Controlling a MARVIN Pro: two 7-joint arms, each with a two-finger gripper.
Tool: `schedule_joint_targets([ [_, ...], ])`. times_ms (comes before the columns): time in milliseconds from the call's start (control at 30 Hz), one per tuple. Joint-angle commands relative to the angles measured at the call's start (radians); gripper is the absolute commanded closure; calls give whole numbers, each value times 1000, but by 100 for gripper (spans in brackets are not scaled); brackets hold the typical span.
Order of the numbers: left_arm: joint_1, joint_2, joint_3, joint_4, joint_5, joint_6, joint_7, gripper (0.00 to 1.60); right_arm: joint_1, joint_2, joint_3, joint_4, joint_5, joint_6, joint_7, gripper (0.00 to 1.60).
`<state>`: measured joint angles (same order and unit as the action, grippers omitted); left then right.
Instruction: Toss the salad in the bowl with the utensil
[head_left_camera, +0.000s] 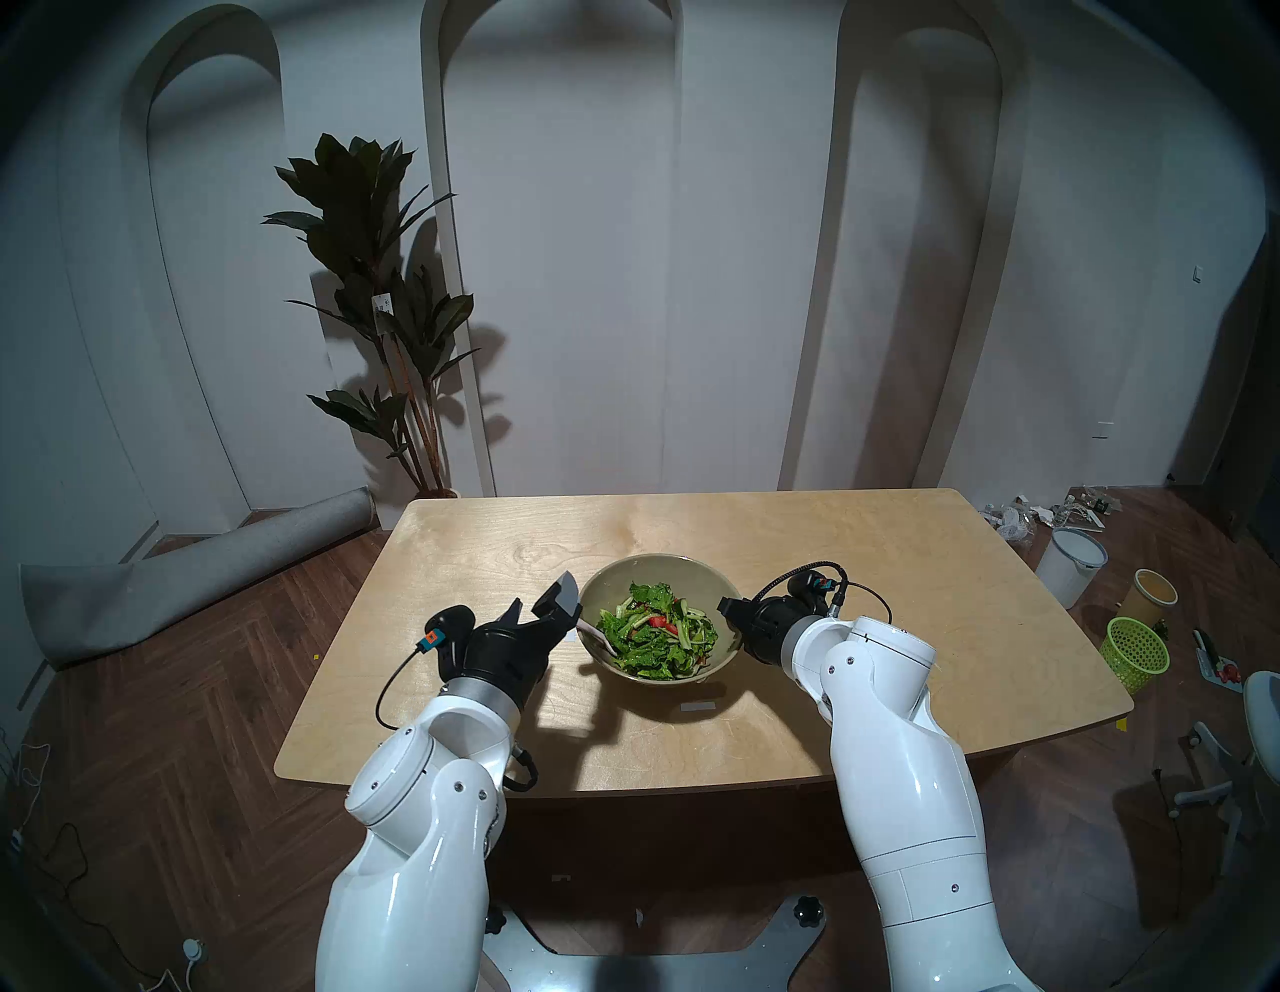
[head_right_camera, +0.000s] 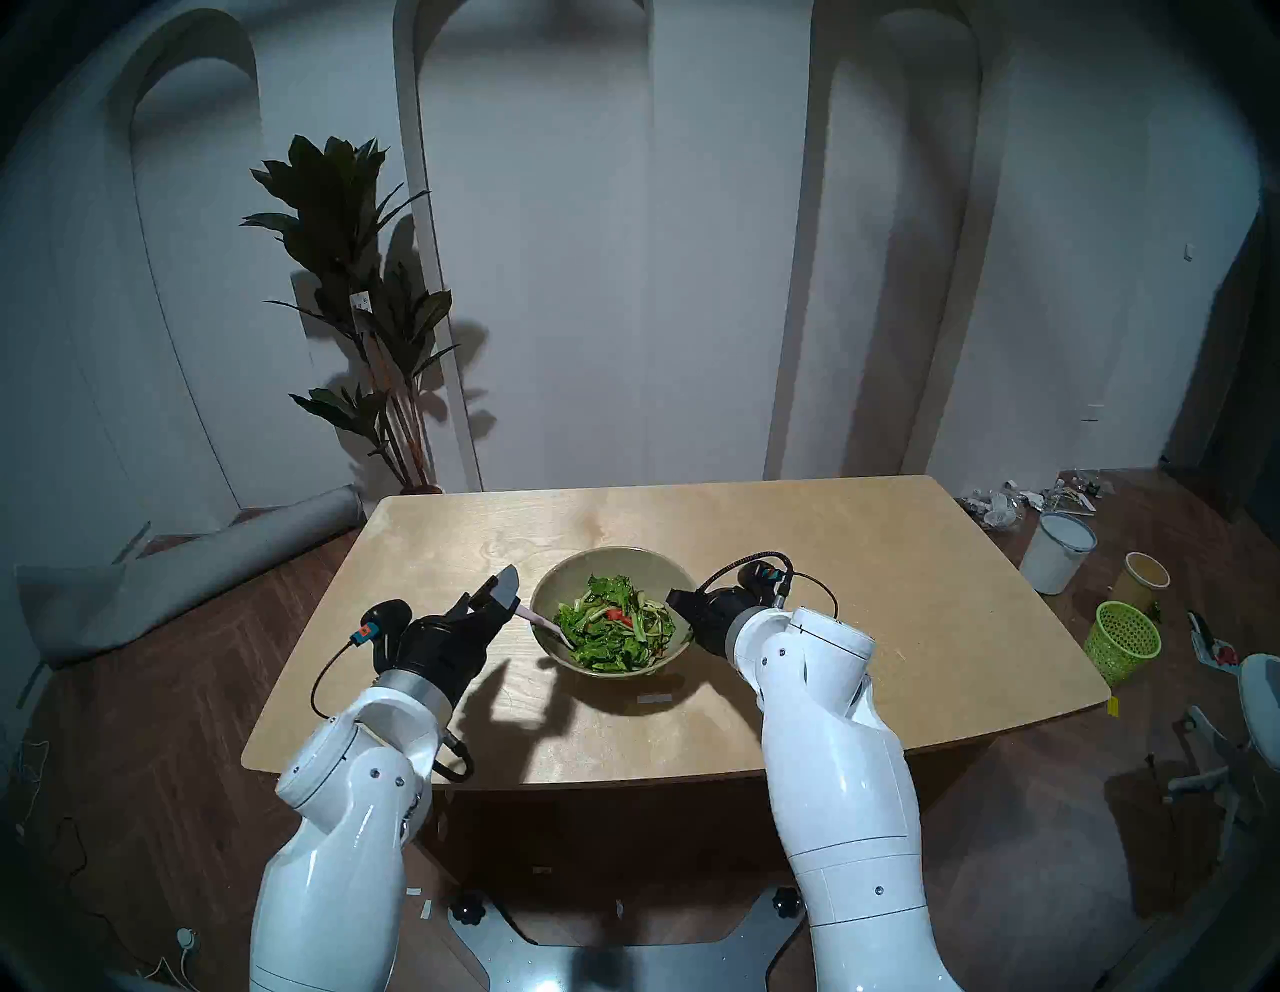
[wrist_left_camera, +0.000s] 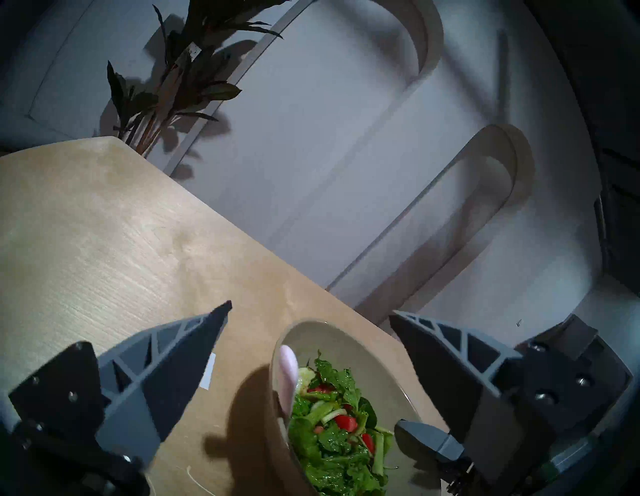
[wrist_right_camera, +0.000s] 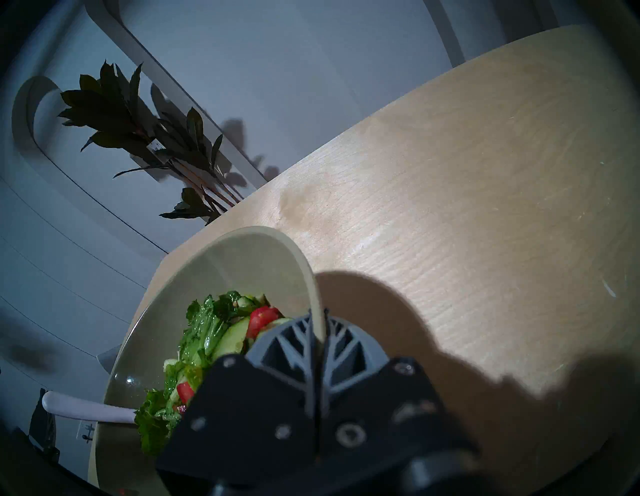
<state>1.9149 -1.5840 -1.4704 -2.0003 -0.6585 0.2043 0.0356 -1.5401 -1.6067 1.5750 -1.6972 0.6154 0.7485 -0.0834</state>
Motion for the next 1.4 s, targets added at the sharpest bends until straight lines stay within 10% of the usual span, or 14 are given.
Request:
schedule_joint_targets([
  [0, -38, 38, 77, 27, 48, -117, 33, 0, 9, 0, 2, -23, 2, -1, 2, 160],
  [633, -147, 86, 239, 178, 141, -402, 223, 0, 9, 0, 2, -24, 3, 0, 2, 160],
  [733, -155, 89, 254, 192, 153, -436, 244, 23, 8, 0, 2, -24, 3, 0, 2, 160],
  [767, -157, 91, 258, 195, 156, -443, 250, 58, 8, 0, 2, -24, 3, 0, 2, 160],
  [833, -158, 92, 263, 195, 160, -442, 264, 79, 8, 0, 2, -24, 3, 0, 2, 160],
  [1367, -178, 97, 272, 226, 150, -411, 296, 97, 8, 0, 2, -25, 3, 1, 1, 160],
])
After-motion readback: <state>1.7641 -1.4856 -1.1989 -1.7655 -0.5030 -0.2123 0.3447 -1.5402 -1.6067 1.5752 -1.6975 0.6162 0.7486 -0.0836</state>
